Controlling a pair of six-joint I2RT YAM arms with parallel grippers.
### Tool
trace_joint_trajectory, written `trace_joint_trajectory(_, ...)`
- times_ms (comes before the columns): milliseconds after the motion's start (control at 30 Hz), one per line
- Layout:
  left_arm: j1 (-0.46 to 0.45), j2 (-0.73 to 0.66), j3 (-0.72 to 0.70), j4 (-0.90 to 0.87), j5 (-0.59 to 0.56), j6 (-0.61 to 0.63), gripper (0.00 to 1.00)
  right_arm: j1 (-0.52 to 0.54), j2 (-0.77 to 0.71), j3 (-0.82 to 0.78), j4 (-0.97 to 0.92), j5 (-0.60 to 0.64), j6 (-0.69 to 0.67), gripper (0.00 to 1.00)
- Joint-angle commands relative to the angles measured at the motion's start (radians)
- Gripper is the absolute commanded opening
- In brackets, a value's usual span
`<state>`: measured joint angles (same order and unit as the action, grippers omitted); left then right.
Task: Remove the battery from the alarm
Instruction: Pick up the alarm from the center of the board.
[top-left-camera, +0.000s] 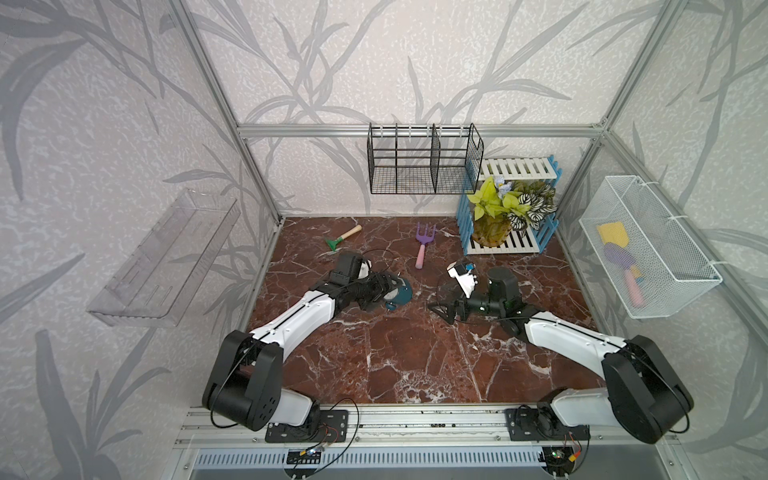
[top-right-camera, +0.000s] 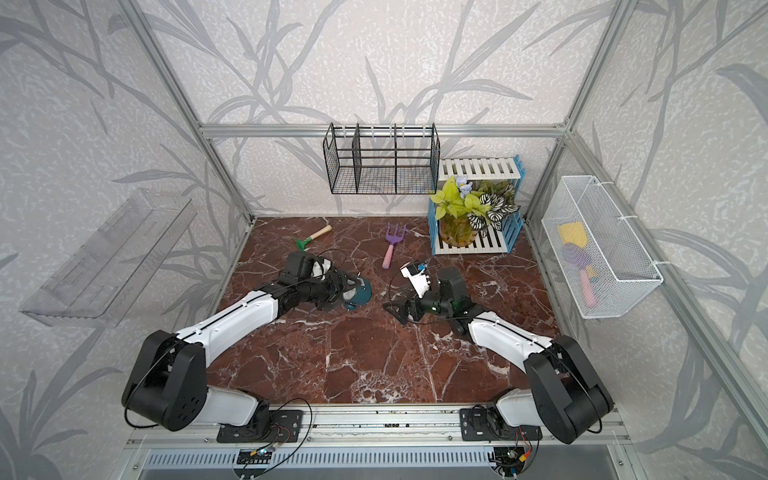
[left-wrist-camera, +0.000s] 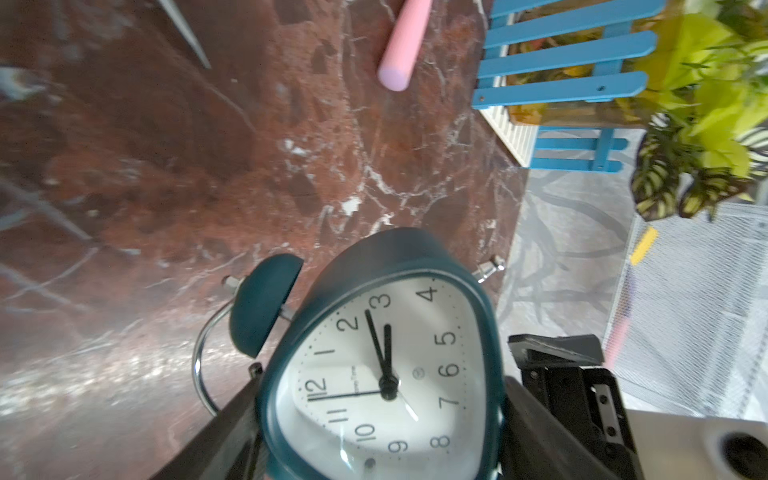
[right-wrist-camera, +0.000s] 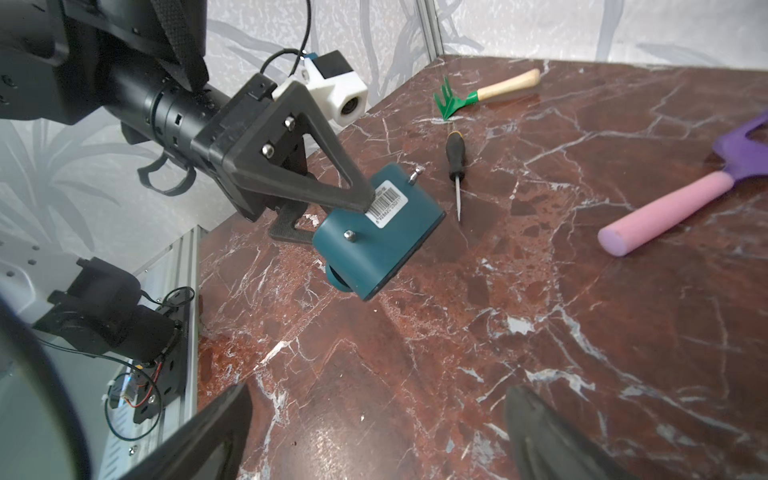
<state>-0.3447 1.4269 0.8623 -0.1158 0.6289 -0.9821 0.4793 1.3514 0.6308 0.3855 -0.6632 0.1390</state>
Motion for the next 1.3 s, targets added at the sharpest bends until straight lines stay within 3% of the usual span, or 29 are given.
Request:
trace_joint_trajectory(0,-0.004,-0.018,-0.003,0.124,0.057,-0.031,0.67,-0.04,-0.028,-0.01,0.1,0.006,0.146,0.99)
trace_joint_trajectory(67,-0.007,-0.036,0.008,0.101,-0.026,-0.005,0.67,-0.056,-0.009,-0.023,0.207,0.006,0.345,0.99)
trace_joint_trajectory(133,-0.008,-0.055,-0.005,0.14,-0.088,-0.039,0.68,-0.029,0.015,0.008,0.195,-0.011,0.467,0.99)
trace_joint_trajectory(267,-0.04,-0.067,-0.024,0.23,-0.174,-0.184,0.68,0.088,0.074,0.077,0.084,0.154,0.56,0.99)
trace_joint_trajectory(400,-0.079,-0.062,-0.019,0.281,-0.221,-0.287,0.68,0.12,0.151,0.116,0.096,0.294,0.678,0.99)
trace_joint_trajectory(667,-0.11,-0.068,-0.003,0.268,-0.244,-0.345,0.68,0.166,0.229,0.228,0.094,0.38,0.586,0.99)
trace_joint_trajectory(933,-0.118,-0.091,-0.036,0.269,-0.274,-0.389,0.68,0.216,0.269,0.263,0.175,0.359,0.569,1.0)
trace_joint_trajectory(1067,-0.119,-0.094,-0.042,0.279,-0.271,-0.4,0.69,0.227,0.297,0.309,0.094,0.418,0.61,0.86)
trace_joint_trajectory(1267,-0.119,-0.104,-0.045,0.266,-0.272,-0.401,0.78,0.232,0.329,0.347,0.117,0.392,0.637,0.48)
